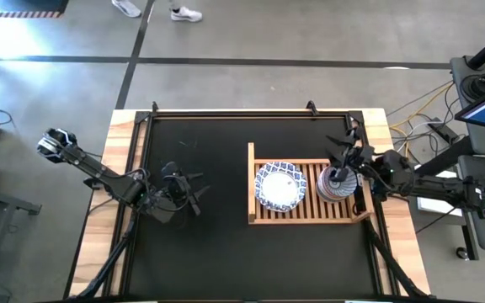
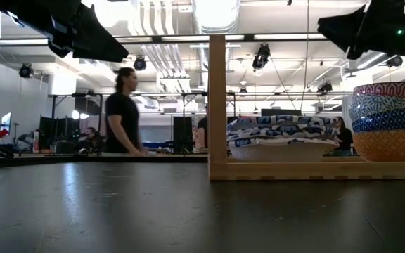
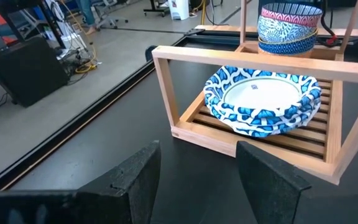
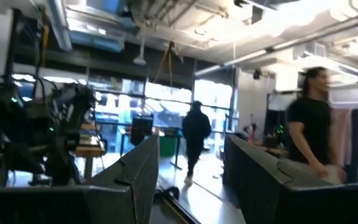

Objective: Place and stack bowls onto a shelf
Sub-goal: Return to Home Position

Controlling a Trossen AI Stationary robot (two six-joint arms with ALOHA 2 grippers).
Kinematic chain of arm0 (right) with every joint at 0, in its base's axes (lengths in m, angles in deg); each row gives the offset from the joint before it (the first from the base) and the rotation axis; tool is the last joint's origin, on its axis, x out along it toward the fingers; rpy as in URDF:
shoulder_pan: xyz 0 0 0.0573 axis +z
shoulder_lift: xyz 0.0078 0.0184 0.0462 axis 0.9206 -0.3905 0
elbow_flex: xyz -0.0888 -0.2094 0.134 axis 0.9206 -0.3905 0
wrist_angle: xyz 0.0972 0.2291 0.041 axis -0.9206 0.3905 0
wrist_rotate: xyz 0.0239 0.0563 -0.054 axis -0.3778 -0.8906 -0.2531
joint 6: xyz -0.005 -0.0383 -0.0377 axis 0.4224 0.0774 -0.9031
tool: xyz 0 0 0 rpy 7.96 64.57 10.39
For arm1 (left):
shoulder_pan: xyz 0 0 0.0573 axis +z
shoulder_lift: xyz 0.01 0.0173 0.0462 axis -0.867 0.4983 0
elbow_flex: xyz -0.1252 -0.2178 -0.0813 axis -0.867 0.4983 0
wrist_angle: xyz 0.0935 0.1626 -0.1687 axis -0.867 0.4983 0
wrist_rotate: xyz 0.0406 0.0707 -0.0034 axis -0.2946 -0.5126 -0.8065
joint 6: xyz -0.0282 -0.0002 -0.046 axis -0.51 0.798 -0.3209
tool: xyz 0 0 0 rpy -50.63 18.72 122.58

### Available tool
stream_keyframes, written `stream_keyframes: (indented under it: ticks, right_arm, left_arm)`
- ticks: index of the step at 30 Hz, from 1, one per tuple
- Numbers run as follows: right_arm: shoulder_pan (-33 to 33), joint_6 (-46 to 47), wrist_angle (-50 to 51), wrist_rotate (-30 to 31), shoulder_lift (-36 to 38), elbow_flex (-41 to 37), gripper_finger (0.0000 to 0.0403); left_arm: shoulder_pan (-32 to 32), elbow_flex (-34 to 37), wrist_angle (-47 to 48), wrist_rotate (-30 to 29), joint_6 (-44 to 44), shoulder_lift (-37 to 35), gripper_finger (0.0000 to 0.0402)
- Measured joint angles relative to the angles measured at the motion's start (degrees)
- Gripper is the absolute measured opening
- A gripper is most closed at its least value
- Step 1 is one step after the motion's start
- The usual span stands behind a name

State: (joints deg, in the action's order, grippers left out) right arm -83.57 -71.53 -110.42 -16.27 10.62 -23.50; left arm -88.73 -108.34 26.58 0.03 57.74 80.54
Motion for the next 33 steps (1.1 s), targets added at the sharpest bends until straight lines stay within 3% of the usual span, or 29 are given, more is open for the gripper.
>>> stream_keyframes:
  ticks: [13, 17, 33]
  right_arm:
    - [-0.4, -5.3, -1.0, -1.7, -0.1, 3.3, 0.0171]
    - [-2.4, -5.4, -0.8, 1.5, -0.1, 3.1, 0.0171]
    - [-8.9, -3.1, -1.6, 1.3, 0.0, 1.9, 0.0171]
  left_arm:
    - [0.0, 0.0, -0.4, 0.0, 0.0, 0.0, 0.0192]
    - [0.0, 0.0, -0.4, 0.1, 0.0, 0.1, 0.0192]
    - [0.0, 0.0, -0.2, 0.2, 0.0, 0.1, 0.0192]
